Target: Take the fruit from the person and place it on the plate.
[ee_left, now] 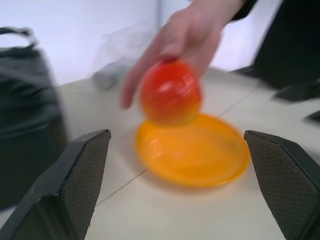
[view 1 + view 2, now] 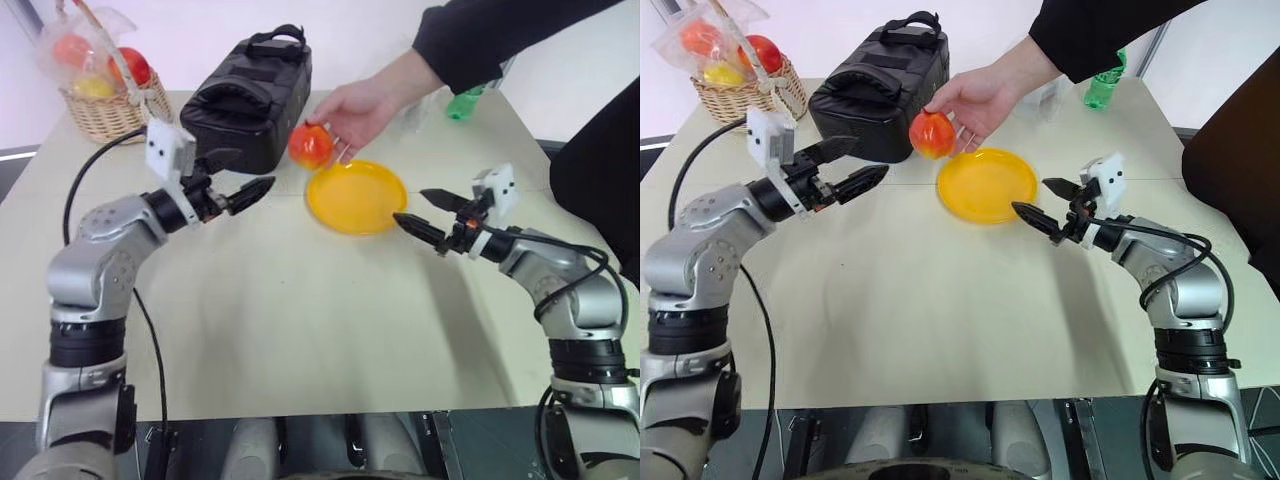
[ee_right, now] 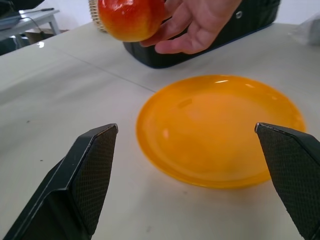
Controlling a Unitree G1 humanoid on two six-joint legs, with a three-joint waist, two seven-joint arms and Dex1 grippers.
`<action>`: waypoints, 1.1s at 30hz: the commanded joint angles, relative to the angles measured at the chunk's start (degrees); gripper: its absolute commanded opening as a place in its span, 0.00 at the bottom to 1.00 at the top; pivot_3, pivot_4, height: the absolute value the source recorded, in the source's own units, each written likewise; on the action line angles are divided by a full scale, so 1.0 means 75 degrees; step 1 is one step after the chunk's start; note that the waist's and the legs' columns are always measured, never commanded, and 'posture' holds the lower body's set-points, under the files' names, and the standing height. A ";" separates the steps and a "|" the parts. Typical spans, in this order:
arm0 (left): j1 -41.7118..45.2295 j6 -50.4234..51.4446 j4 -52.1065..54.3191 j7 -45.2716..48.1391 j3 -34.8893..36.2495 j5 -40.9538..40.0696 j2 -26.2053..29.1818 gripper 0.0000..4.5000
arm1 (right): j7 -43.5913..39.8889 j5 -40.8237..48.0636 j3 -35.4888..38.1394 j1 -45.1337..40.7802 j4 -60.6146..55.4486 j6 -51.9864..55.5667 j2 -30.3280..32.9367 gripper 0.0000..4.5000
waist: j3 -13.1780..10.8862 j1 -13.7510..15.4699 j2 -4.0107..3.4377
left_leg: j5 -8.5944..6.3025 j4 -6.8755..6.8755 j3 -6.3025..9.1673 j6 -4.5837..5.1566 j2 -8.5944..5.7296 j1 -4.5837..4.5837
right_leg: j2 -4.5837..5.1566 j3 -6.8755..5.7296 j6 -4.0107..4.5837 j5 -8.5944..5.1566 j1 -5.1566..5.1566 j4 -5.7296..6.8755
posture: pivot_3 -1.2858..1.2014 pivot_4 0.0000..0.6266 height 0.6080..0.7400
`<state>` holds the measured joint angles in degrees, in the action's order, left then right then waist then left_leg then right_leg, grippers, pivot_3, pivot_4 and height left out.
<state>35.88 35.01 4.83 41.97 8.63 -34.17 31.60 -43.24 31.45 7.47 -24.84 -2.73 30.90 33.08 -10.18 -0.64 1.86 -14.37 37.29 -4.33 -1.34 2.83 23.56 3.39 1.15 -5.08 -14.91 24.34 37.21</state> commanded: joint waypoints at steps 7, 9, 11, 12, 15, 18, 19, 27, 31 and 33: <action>0.1206 -0.1215 -0.1968 0.0628 -0.0551 0.0776 -0.0526 1.00 | 0.0273 0.0052 0.0189 0.0221 -0.0787 -0.0039 -0.0097 1.00 | 0.0000 -0.0015 0.0000 | 0.0000 0.0000 0.0001 0.0000 0.0002 0.0001 | -0.0006 0.0001 0.0000 0.0000 0.0001 -0.0001 | 0.52 0.24 1.00; 0.1350 -0.1443 -0.2307 0.0740 -0.0642 0.0947 -0.0642 1.00 | 0.0328 0.0054 0.0206 0.0277 -0.0846 -0.0044 -0.0102 1.00 | 0.0000 -0.0014 0.0000 | 0.0000 -0.0001 0.0001 0.0000 0.0002 0.0001 | -0.0007 0.0001 0.0000 0.0000 0.0001 -0.0001 | 0.52 0.24 1.00; 0.1522 -0.1645 -0.2665 0.0856 -0.0735 0.1082 -0.0774 1.00 | 0.0384 0.0060 0.0216 0.0339 -0.0917 -0.0044 -0.0114 1.00 | 0.0000 -0.0009 0.0000 | 0.0000 -0.0001 0.0002 0.0000 0.0002 0.0001 | -0.0008 0.0001 0.0000 -0.0001 0.0001 -0.0001 | 0.52 0.24 1.00; 0.1616 -0.1732 -0.2849 0.0929 -0.0780 0.1147 -0.0843 1.00 | 0.0418 0.0062 0.0221 0.0371 -0.0958 -0.0045 -0.0124 1.00 | 0.0000 -0.0007 0.0000 | 0.0000 0.0000 0.0001 0.0000 0.0002 0.0001 | -0.0008 0.0001 0.0000 -0.0001 0.0001 -0.0001 | 0.52 0.24 1.00; 0.1809 -0.1997 -0.3271 0.1105 -0.0881 0.1365 -0.0968 1.00 | 0.0521 0.0054 0.0239 0.0450 -0.1036 -0.0066 -0.0152 1.00 | 0.0000 -0.0007 0.0000 | 0.0000 0.0001 0.0001 0.0000 0.0002 0.0002 | -0.0008 0.0001 0.0000 0.0000 0.0001 -0.0001 | 0.52 0.24 1.00; 0.1929 -0.2157 -0.3526 0.1213 -0.0908 0.1469 -0.1052 1.00 | 0.0594 0.0040 0.0241 0.0515 -0.1074 -0.0097 -0.0176 1.00 | 0.0000 -0.0011 0.0000 | 0.0000 0.0001 0.0001 0.0000 0.0002 0.0002 | -0.0008 0.0002 0.0000 0.0000 0.0001 -0.0001 | 0.52 0.24 1.00; 0.1959 -0.2186 -0.3571 0.1247 -0.0905 0.1474 -0.1079 1.00 | 0.0612 0.0034 0.0237 0.0529 -0.1081 -0.0108 -0.0182 1.00 | 0.0000 -0.0014 0.0000 | 0.0000 0.0001 0.0001 0.0000 0.0002 0.0002 | -0.0008 0.0001 0.0000 -0.0001 0.0001 -0.0001 | 0.52 0.24 1.00; 0.2079 -0.2427 -0.3725 0.1273 -0.0805 0.1506 -0.1253 0.68 | 0.0719 0.0002 0.0206 0.0560 -0.1054 -0.0180 -0.0252 1.00 | 0.0000 -0.0010 0.0000 | 0.0000 0.0001 0.0003 0.0000 0.0003 0.0003 | -0.0009 0.0001 0.0000 0.0000 0.0001 -0.0001 | 0.52 0.24 1.00; 0.2109 -0.2333 -0.3741 0.1149 -0.0818 0.1545 -0.1266 0.68 | 0.0716 -0.0030 0.0163 0.0506 -0.0995 -0.0189 -0.0290 1.00 | 0.0000 -0.0010 0.0000 | 0.0000 0.0002 0.0002 0.0000 0.0003 0.0003 | -0.0009 0.0001 0.0000 0.0000 0.0001 -0.0001 | 0.52 0.24 1.00; 0.2074 -0.2182 -0.3691 0.1108 -0.0964 0.1626 -0.1270 0.68 | 0.0689 -0.0046 0.0140 0.0484 -0.0962 -0.0193 -0.0298 1.00 | 0.0000 -0.0011 0.0000 | 0.0000 0.0002 0.0003 0.0000 0.0003 0.0003 | -0.0009 0.0001 0.0000 0.0000 0.0001 -0.0001 | 0.52 0.24 1.00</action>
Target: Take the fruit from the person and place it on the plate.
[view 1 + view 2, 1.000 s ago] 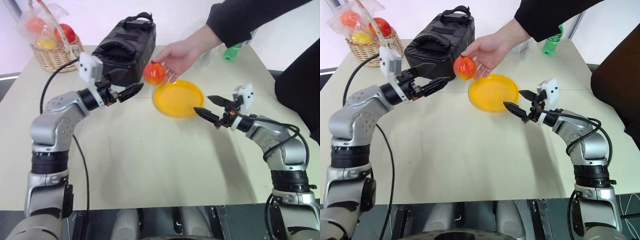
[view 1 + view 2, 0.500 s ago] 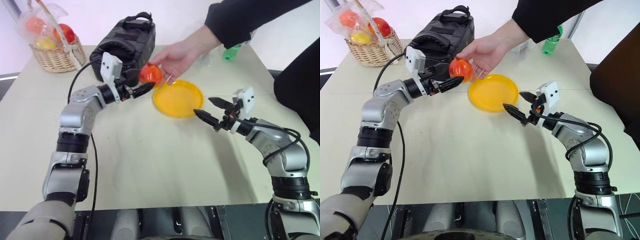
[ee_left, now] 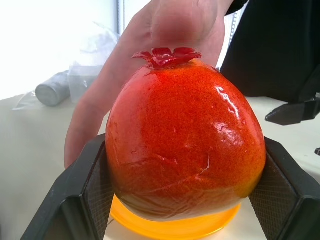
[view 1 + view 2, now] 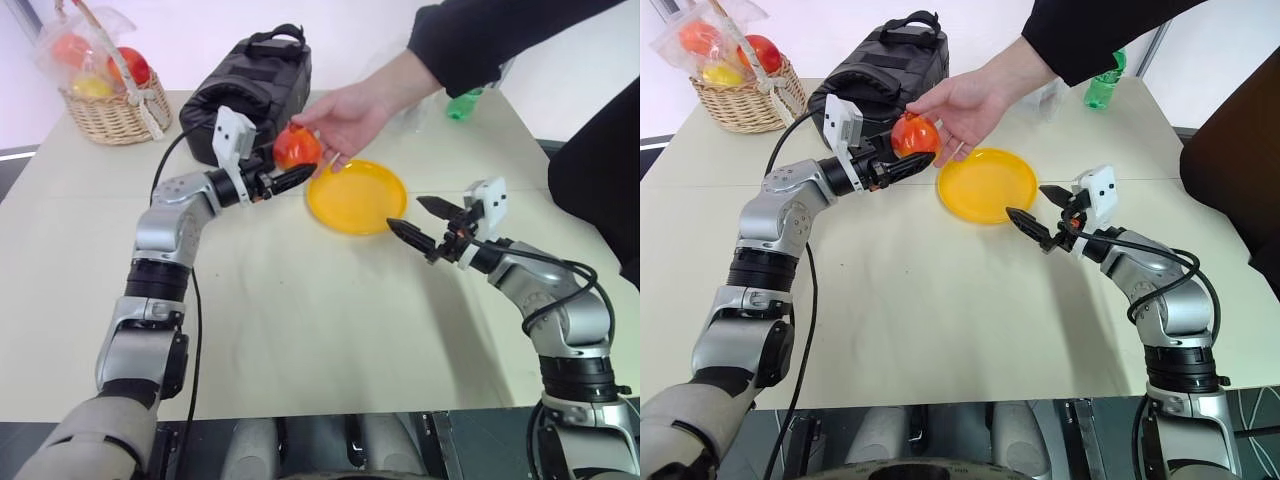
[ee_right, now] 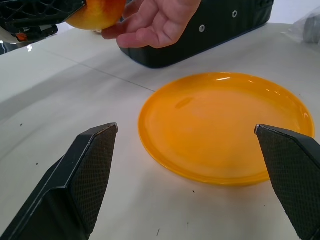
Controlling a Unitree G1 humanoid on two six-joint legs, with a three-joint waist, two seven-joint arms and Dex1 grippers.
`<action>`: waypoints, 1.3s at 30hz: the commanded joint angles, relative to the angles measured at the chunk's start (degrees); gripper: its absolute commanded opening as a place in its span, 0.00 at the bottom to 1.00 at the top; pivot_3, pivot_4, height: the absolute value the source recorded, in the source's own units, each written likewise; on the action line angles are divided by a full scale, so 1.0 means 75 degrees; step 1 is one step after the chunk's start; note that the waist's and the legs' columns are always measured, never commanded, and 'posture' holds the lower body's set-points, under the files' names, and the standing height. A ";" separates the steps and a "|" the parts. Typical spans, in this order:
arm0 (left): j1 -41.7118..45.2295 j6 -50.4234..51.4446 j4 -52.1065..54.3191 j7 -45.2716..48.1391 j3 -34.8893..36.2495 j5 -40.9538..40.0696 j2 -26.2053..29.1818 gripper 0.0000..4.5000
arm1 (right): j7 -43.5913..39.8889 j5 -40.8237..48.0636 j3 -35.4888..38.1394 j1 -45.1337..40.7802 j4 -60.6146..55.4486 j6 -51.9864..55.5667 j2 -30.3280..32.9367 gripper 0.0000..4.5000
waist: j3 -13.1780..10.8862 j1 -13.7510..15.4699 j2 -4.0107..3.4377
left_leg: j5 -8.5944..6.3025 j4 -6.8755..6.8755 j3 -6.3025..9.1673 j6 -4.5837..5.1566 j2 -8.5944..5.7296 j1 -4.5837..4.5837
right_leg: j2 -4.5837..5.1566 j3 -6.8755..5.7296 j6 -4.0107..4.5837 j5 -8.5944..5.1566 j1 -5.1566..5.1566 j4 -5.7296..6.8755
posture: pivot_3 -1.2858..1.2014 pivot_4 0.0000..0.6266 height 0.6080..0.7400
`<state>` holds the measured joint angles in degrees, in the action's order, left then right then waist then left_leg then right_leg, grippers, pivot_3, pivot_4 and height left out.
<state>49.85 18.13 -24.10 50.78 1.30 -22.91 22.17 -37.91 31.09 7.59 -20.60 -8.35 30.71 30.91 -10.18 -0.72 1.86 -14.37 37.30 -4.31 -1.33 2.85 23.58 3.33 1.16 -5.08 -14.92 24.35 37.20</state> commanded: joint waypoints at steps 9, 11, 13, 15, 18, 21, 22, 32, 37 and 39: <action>0.0792 -0.1199 -0.1700 -0.0665 -0.0377 0.0993 -0.1120 0.68 | 0.0034 -0.0172 -0.0004 -0.0160 -0.0111 -0.0268 -0.0202 1.00 | -0.0001 0.0049 0.0002 | 0.0000 0.0014 0.0003 0.0000 -0.0002 0.0007 | 0.0000 -0.0003 0.0000 0.0000 -0.0001 0.0001 | 0.52 0.24 1.00; 0.1286 -0.1741 -0.2796 -0.1071 -0.0340 0.1285 -0.1345 0.68 | 0.0065 -0.0187 -0.0021 -0.0096 -0.0207 -0.0259 -0.0248 1.00 | -0.0001 0.0023 0.0002 | 0.0000 0.0018 0.0005 0.0001 -0.0002 0.0012 | -0.0001 -0.0003 -0.0002 0.0001 -0.0001 -0.0001 | 0.52 0.24 1.00; 0.1690 -0.2102 -0.3601 -0.1139 -0.0325 0.1417 -0.1483 0.68 | 0.0089 -0.0192 -0.0024 -0.0010 -0.0314 -0.0242 -0.0275 1.00 | -0.0001 -0.0011 0.0002 | -0.0002 0.0014 0.0007 0.0004 -0.0003 0.0013 | -0.0004 -0.0002 -0.0002 0.0001 0.0002 -0.0003 | 0.52 0.24 1.00; 0.1989 -0.2373 -0.4213 -0.1050 -0.0367 0.1555 -0.1588 0.68 | 0.0117 -0.0179 -0.0008 0.0082 -0.0421 -0.0213 -0.0283 1.00 | -0.0001 -0.0012 0.0002 | -0.0003 0.0009 0.0009 0.0006 -0.0002 0.0012 | -0.0008 -0.0003 -0.0002 0.0000 0.0006 -0.0005 | 0.52 0.24 1.00; 0.2242 -0.2733 -0.4800 -0.0955 -0.0426 0.1776 -0.1689 0.79 | 0.0196 -0.0160 0.0003 0.0199 -0.0616 -0.0159 -0.0303 1.00 | -0.0001 -0.0001 0.0002 | -0.0003 0.0002 0.0008 0.0006 -0.0001 0.0012 | -0.0009 -0.0003 -0.0004 -0.0001 0.0007 -0.0009 | 0.52 0.24 1.00; 0.2440 -0.2903 -0.5180 -0.0817 -0.0390 0.1858 -0.1787 0.99 | 0.0300 -0.0141 0.0015 0.0277 -0.0747 -0.0124 -0.0344 1.00 | -0.0001 0.0005 0.0002 | -0.0003 0.0004 0.0008 0.0006 -0.0001 0.0015 | -0.0009 -0.0003 -0.0004 -0.0001 0.0007 -0.0010 | 0.52 0.24 1.00; 0.2482 -0.2965 -0.5274 -0.0799 -0.0391 0.1900 -0.1807 0.99 | 0.0319 -0.0142 0.0017 0.0293 -0.0763 -0.0120 -0.0353 1.00 | -0.0001 0.0006 0.0002 | -0.0003 0.0005 0.0008 0.0006 -0.0001 0.0016 | -0.0009 -0.0004 -0.0004 -0.0001 0.0007 -0.0010 | 0.52 0.24 1.00; 0.2920 -0.2960 -0.5081 -0.0656 0.0429 0.1416 -0.1692 0.99 | 0.0354 -0.0305 -0.0130 0.0054 -0.0485 -0.0251 -0.0462 1.00 | -0.0001 -0.0013 0.0002 | -0.0003 0.0006 0.0009 0.0006 -0.0001 0.0018 | -0.0009 -0.0003 -0.0004 -0.0001 0.0008 -0.0009 | 0.52 0.24 1.00; 0.2175 -0.2362 -0.3454 -0.0822 0.0835 0.1065 -0.1167 0.99 | 0.0648 -0.0818 -0.0098 -0.0224 0.0094 -0.0778 -0.0538 1.00 | 0.0000 -0.0040 0.0001 | -0.0003 0.0005 0.0008 0.0006 0.0000 0.0017 | -0.0009 -0.0002 -0.0004 -0.0001 0.0012 -0.0004 | 0.52 0.24 1.00; 0.1407 -0.1826 -0.2241 -0.0858 0.0792 0.1053 -0.0843 0.99 | 0.0715 -0.0987 -0.0090 -0.0312 0.0337 -0.0959 -0.0550 1.00 | 0.0001 -0.0046 -0.0002 | -0.0003 0.0002 0.0008 0.0006 0.0002 0.0015 | -0.0009 -0.0002 -0.0004 -0.0001 0.0012 -0.0003 | 0.52 0.24 1.00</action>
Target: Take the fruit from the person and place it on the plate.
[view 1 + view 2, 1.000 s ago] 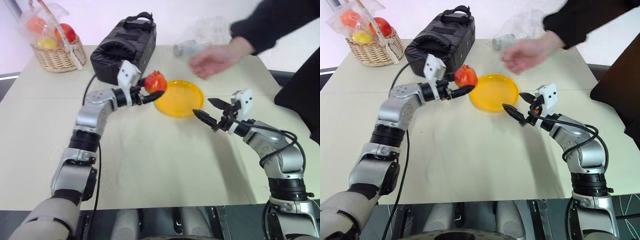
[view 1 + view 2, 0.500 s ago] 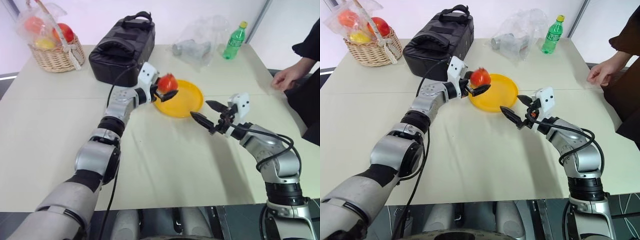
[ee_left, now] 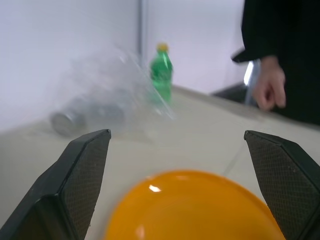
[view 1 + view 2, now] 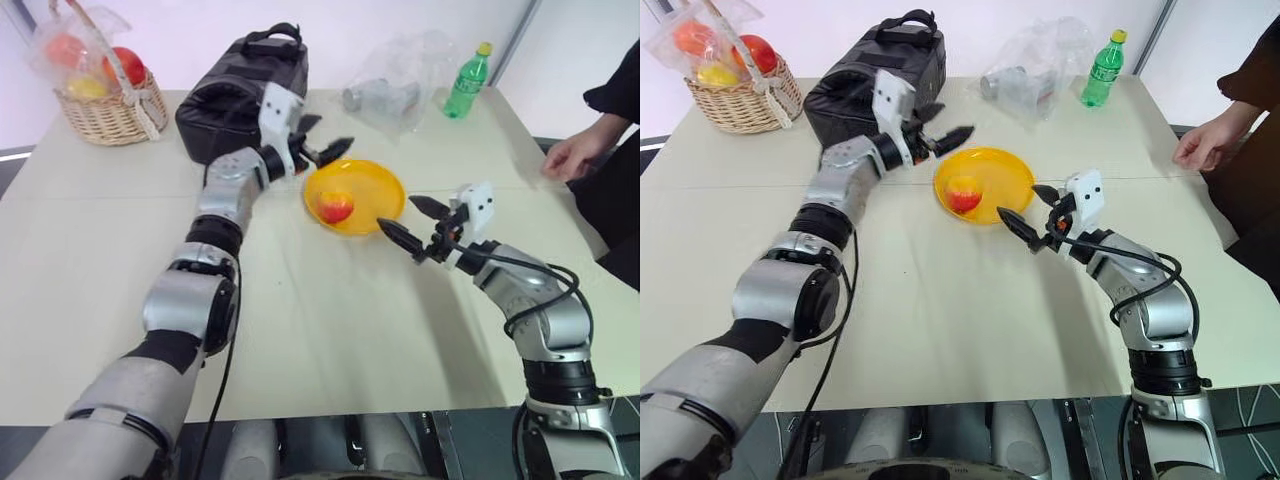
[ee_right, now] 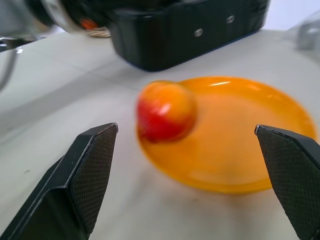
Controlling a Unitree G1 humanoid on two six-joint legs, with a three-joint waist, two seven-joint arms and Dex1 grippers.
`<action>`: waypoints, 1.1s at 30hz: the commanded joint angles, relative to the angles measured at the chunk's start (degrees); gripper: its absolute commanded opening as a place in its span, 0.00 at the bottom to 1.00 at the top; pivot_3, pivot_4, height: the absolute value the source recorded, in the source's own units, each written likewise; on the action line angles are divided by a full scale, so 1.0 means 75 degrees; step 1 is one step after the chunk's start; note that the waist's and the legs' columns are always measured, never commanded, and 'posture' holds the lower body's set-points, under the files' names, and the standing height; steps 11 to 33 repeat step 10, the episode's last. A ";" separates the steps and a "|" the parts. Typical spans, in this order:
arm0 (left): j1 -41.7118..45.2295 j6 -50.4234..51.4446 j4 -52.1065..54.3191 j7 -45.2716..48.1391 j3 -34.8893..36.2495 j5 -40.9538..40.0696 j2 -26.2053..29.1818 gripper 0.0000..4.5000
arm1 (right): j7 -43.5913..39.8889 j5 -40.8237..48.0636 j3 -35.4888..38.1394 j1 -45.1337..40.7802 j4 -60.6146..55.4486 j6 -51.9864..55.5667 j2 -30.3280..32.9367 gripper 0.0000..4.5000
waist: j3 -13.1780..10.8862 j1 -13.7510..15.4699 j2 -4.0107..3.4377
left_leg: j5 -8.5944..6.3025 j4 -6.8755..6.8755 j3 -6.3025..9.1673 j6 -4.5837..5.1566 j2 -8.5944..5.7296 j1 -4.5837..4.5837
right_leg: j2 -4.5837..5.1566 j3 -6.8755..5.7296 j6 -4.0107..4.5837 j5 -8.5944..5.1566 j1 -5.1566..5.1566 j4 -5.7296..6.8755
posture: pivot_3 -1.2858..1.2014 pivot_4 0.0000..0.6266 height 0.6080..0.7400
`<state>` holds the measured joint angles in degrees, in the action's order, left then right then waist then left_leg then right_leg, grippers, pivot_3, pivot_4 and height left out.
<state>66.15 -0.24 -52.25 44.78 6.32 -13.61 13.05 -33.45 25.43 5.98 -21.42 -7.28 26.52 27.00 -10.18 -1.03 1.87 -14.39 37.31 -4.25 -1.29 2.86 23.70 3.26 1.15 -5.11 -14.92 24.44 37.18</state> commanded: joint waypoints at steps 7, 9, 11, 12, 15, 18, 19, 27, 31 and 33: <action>-0.3331 0.2746 0.5393 -0.1020 0.0360 -0.0536 0.1127 0.99 | 0.0244 -0.0544 0.0174 -0.0418 0.0848 -0.0906 -0.0142 1.00 | 0.0001 0.0051 -0.0003 | 0.0001 0.0006 -0.0004 -0.0002 0.0006 -0.0004 | 0.0003 0.0004 0.0001 0.0001 0.0000 0.0011 | 0.52 0.24 1.00; -0.3963 0.3248 0.6271 -0.1270 0.0570 -0.0734 0.1247 0.99 | 0.0285 -0.0634 0.0191 -0.0498 0.1063 -0.1042 -0.0178 1.00 | 0.0001 0.0076 -0.0002 | 0.0002 0.0016 0.0000 -0.0003 0.0005 0.0005 | 0.0009 -0.0005 0.0001 0.0001 0.0000 0.0013 | 0.52 0.24 1.00; -0.4358 0.3460 0.6692 -0.1433 0.0683 -0.0754 0.1339 0.99 | 0.0336 -0.0709 0.0205 -0.0548 0.1222 -0.1147 -0.0200 1.00 | 0.0001 0.0076 -0.0002 | 0.0002 0.0019 -0.0001 -0.0003 0.0002 0.0007 | 0.0015 -0.0004 0.0000 0.0002 -0.0001 0.0013 | 0.52 0.24 1.00; -0.4358 0.3460 0.6692 -0.1433 0.0683 -0.0754 0.1339 0.99 | 0.0336 -0.0709 0.0205 -0.0548 0.1222 -0.1147 -0.0200 1.00 | 0.0001 0.0076 -0.0002 | 0.0002 0.0019 -0.0001 -0.0003 0.0002 0.0007 | 0.0015 -0.0004 0.0000 0.0002 -0.0001 0.0013 | 0.52 0.24 1.00; -0.4358 0.3460 0.6692 -0.1433 0.0683 -0.0754 0.1339 0.99 | 0.0336 -0.0709 0.0205 -0.0548 0.1222 -0.1147 -0.0200 1.00 | 0.0001 0.0076 -0.0002 | 0.0002 0.0019 -0.0001 -0.0003 0.0002 0.0007 | 0.0015 -0.0004 0.0000 0.0002 -0.0001 0.0013 | 0.52 0.24 1.00; -0.4358 0.3460 0.6692 -0.1433 0.0683 -0.0754 0.1339 0.99 | 0.0336 -0.0709 0.0205 -0.0548 0.1222 -0.1147 -0.0200 1.00 | 0.0001 0.0076 -0.0002 | 0.0002 0.0019 -0.0001 -0.0003 0.0002 0.0007 | 0.0015 -0.0004 0.0000 0.0002 -0.0001 0.0013 | 0.52 0.24 1.00; -0.4358 0.3460 0.6692 -0.1433 0.0683 -0.0754 0.1339 0.99 | 0.0336 -0.0709 0.0205 -0.0548 0.1222 -0.1147 -0.0200 1.00 | 0.0001 0.0076 -0.0002 | 0.0002 0.0019 -0.0001 -0.0003 0.0002 0.0007 | 0.0015 -0.0004 0.0000 0.0002 -0.0001 0.0013 | 0.52 0.24 1.00; -0.4358 0.3460 0.6692 -0.1433 0.0683 -0.0754 0.1339 0.99 | 0.0336 -0.0709 0.0205 -0.0548 0.1222 -0.1147 -0.0200 1.00 | 0.0001 0.0076 -0.0002 | 0.0002 0.0019 -0.0001 -0.0003 0.0002 0.0007 | 0.0015 -0.0004 0.0000 0.0002 -0.0001 0.0013 | 0.52 0.24 1.00; -0.4358 0.3460 0.6692 -0.1433 0.0683 -0.0754 0.1339 0.99 | 0.0336 -0.0709 0.0205 -0.0548 0.1222 -0.1147 -0.0200 1.00 | 0.0001 0.0076 -0.0002 | 0.0002 0.0019 -0.0001 -0.0003 0.0002 0.0007 | 0.0015 -0.0004 0.0000 0.0002 -0.0001 0.0013 | 0.52 0.24 1.00; -0.4358 0.3460 0.6692 -0.1433 0.0683 -0.0754 0.1339 0.99 | 0.0336 -0.0709 0.0205 -0.0548 0.1222 -0.1147 -0.0200 1.00 | 0.0001 0.0076 -0.0002 | 0.0002 0.0019 -0.0001 -0.0003 0.0002 0.0007 | 0.0015 -0.0004 0.0000 0.0002 -0.0001 0.0013 | 0.52 0.24 1.00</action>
